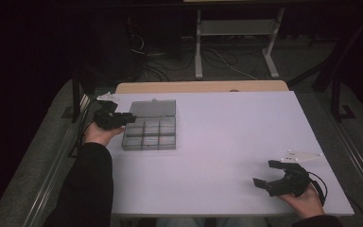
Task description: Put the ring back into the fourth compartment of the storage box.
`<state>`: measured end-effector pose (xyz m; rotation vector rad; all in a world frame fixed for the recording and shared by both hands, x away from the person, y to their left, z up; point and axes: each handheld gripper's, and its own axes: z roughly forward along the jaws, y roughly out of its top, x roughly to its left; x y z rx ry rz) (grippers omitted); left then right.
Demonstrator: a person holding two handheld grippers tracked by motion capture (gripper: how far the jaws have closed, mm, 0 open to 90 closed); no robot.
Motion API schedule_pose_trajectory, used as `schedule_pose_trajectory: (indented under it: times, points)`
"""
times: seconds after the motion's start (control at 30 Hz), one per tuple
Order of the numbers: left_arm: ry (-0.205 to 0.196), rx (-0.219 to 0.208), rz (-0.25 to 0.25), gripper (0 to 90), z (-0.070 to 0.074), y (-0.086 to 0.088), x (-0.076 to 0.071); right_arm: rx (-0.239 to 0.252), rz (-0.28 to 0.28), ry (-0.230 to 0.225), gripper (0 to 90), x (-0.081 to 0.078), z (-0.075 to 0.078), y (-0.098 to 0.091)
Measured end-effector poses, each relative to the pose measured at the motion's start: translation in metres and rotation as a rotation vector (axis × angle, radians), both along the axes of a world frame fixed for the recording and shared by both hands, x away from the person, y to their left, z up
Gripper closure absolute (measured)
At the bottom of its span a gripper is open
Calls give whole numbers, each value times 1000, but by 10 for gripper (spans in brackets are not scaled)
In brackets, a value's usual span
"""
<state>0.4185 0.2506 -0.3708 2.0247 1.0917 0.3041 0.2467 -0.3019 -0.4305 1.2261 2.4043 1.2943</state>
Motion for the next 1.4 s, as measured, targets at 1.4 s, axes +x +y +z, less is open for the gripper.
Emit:
schedule_pose_trajectory:
  times: [1.4]
  points:
    - [159,117,0,677,-47,-7,30,7,-13,6,1,-2,0,-6]
